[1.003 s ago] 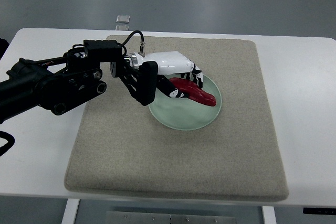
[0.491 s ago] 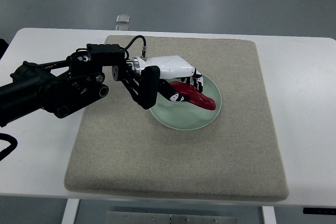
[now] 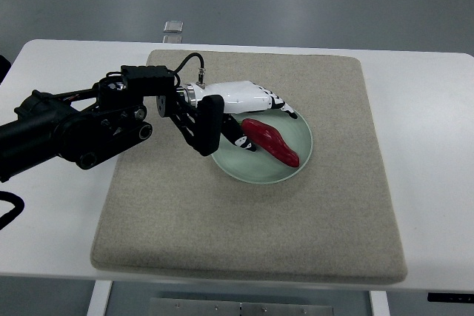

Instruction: Place red pepper on plate with left hand

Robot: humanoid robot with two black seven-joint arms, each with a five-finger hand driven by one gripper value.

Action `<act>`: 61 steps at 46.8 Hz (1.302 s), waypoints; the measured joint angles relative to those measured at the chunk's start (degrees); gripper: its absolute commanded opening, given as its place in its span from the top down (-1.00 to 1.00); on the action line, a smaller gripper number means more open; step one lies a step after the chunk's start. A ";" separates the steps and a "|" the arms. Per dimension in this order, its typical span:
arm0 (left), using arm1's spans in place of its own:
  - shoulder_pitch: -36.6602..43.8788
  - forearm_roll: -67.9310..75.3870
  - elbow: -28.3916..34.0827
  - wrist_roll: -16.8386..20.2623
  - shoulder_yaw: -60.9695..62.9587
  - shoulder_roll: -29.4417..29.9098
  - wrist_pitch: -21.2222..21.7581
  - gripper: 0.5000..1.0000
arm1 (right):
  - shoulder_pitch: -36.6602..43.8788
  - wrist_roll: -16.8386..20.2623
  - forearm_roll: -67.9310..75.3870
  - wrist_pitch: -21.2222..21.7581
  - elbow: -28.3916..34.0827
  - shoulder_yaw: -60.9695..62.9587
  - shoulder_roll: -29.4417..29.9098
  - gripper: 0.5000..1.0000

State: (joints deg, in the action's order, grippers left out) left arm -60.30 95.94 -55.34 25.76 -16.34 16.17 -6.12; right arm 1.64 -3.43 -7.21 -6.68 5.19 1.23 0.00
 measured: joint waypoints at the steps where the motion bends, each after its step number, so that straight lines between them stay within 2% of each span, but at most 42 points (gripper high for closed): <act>1: 0.00 -0.31 0.02 -0.01 0.00 0.00 0.09 -0.77 | 0.00 0.00 0.00 0.00 0.00 0.00 0.00 -0.71; 11: 0.26 -2.54 0.28 -0.02 -0.89 0.26 1.86 -0.83 | -0.01 0.00 0.00 0.00 0.00 0.00 0.00 -0.71; 17: 0.27 -8.92 1.86 -0.01 -0.96 0.29 3.83 -0.84 | -0.01 0.00 0.00 0.00 0.00 0.00 0.00 -0.71; 25: 0.23 -23.19 5.23 -0.02 -1.61 0.75 4.60 -0.86 | -0.03 0.00 0.00 0.00 0.00 0.00 0.00 -0.71; 28: 0.20 -29.61 6.85 -0.02 -2.67 1.15 5.21 -0.97 | -0.02 0.00 0.00 0.00 0.00 0.00 0.00 -0.71; 38: 0.25 -49.07 8.38 -0.02 -3.92 3.30 11.95 -0.97 | -0.05 0.00 0.00 0.00 0.00 0.00 0.00 -0.71; 45: 0.34 -59.91 8.75 -0.02 -3.97 3.42 14.96 -0.97 | -0.04 0.00 0.00 0.00 0.00 0.00 0.00 -0.71; 61: 0.36 -80.59 14.53 -0.02 -4.06 3.22 16.26 -0.98 | -0.01 0.00 0.00 0.00 0.00 0.00 0.00 -0.71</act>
State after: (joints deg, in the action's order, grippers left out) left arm -59.94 15.35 -40.81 25.75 -20.40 19.39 10.14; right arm 1.63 -3.43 -7.20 -6.68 5.18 1.23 0.00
